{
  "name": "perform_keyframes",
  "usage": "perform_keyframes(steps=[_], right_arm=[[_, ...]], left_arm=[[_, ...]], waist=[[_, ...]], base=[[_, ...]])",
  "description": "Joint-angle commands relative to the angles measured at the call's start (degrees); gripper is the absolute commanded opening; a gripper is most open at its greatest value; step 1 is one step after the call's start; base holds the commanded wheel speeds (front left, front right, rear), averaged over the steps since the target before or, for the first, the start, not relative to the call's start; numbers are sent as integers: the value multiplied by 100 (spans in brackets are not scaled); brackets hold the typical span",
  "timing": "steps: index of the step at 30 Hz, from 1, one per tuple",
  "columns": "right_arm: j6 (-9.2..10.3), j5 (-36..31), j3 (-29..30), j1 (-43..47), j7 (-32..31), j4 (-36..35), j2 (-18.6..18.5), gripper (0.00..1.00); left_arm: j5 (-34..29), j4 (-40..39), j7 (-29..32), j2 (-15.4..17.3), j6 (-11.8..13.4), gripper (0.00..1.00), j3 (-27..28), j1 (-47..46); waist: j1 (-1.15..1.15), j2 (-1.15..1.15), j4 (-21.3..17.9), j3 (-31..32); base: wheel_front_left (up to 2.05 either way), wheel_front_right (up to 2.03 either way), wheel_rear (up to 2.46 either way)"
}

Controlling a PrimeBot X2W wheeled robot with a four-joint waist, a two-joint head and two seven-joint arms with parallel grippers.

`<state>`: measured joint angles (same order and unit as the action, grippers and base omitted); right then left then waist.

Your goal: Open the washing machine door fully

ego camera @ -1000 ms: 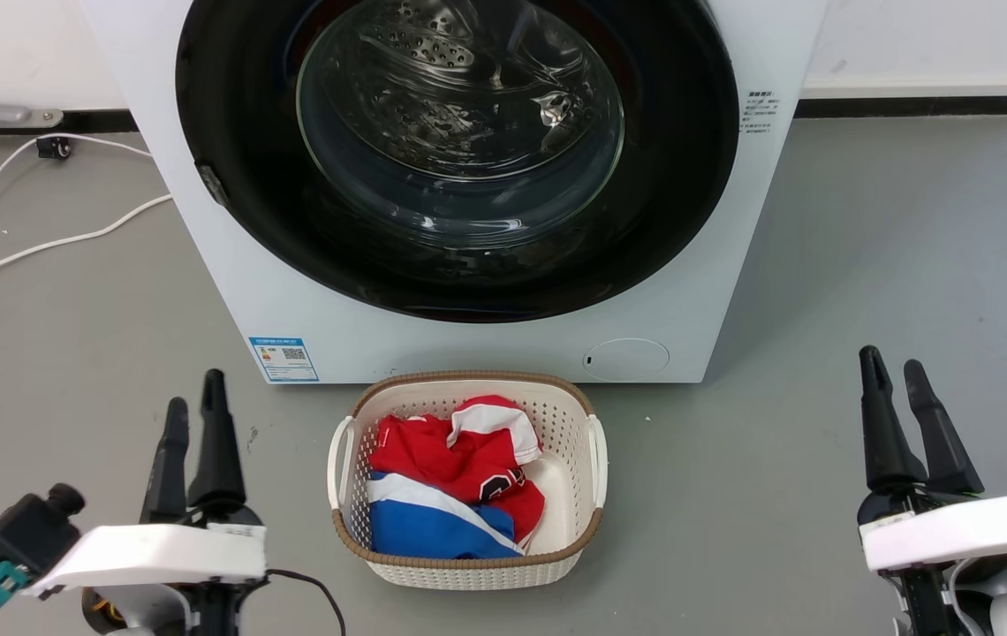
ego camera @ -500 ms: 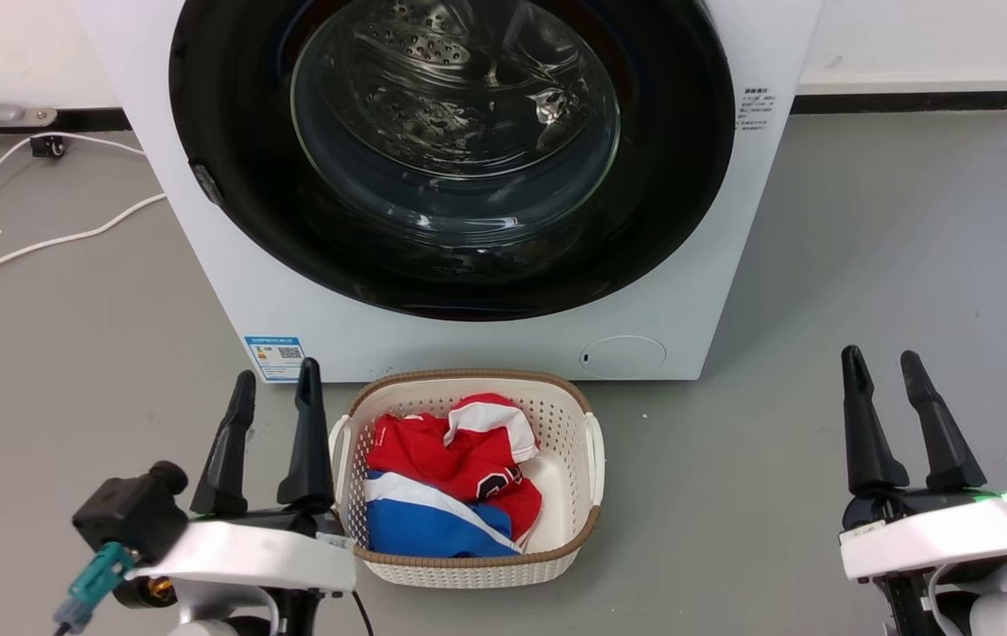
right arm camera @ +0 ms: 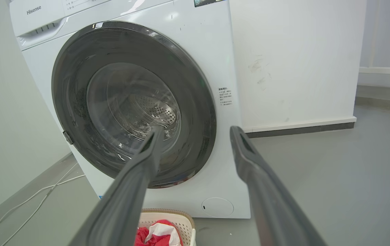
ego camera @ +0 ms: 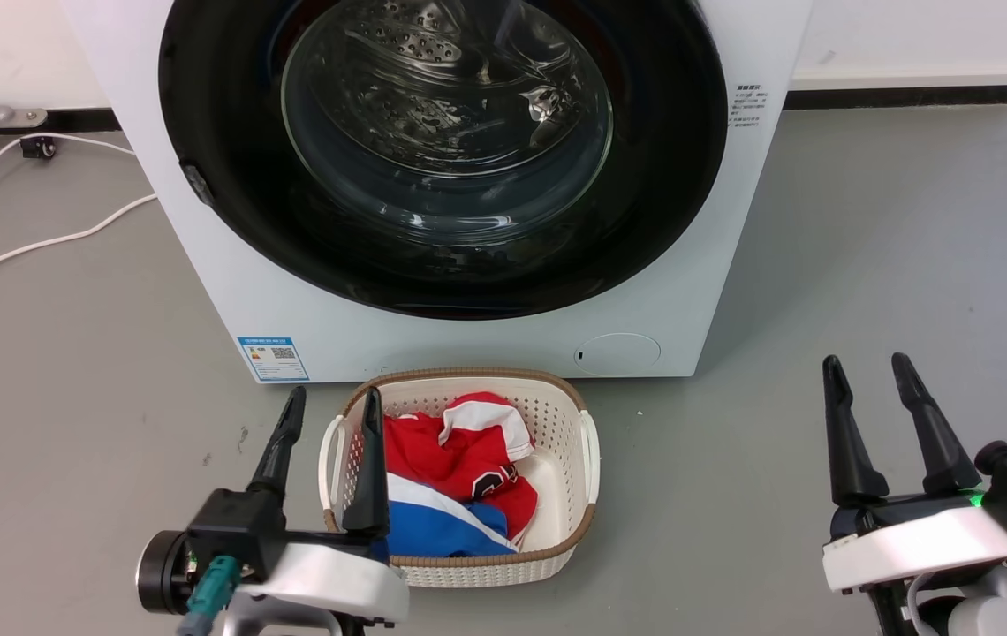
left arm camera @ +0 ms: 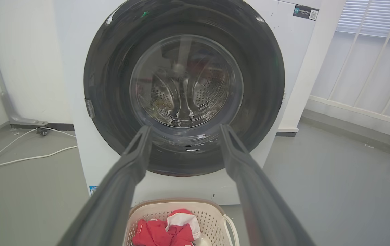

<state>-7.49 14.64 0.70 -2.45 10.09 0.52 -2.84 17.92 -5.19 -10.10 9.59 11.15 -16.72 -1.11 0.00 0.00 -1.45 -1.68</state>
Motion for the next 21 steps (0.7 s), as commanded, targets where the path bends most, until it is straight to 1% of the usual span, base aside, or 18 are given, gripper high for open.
perform_keyframes(steps=[1, 4, 6, 8, 10, 13, 14, 18, 21], right_arm=[[0, -206, -38, -11, 59, -13, -7, 100], [0, -418, -131, -2, 99, 27, -7, 100], [0, -523, -133, -6, 123, 26, -7, 100], [0, -616, -136, -7, 149, 14, -6, 100], [0, -664, -145, -1, 176, -5, -6, 100], [0, -767, -210, 7, 208, -42, -6, 100], [0, -730, -192, 23, 223, -35, -7, 100], [1, -707, -156, 69, 268, 0, -5, 100], [1, -597, -125, 100, 311, 61, -6, 100]], left_arm=[[-159, -30, -60, 96, 126, 100, -125, -120], [-317, 1, -100, 213, 337, 100, -357, -165], [-358, 17, -129, 256, 433, 100, -492, -185], [-261, 28, -148, 234, 437, 100, -560, -161], [-180, -16, -178, 195, 344, 100, -538, -141], [-46, -67, -212, 65, 113, 100, -335, -30], [42, -27, -226, -3, -41, 100, -245, 39], [19, 28, -272, -277, -577, 100, 196, 171], [-123, 62, -301, -450, -914, 100, 545, 249]], waist=[[0, 0, -6, -3], [0, 0, -15, -3], [0, 0, -19, -9], [0, 0, -20, -8], [0, 0, -18, -9], [0, 0, -13, -12], [0, 0, -13, -9], [0, 0, -11, -4], [0, 0, -19, 2]], base=[[0, 0, 0], [0, 0, 0], [0, 0, 0], [0, 0, 0], [0, 0, 0], [0, 0, 0], [0, 0, 0], [0, 0, 0], [0, 0, 0]])
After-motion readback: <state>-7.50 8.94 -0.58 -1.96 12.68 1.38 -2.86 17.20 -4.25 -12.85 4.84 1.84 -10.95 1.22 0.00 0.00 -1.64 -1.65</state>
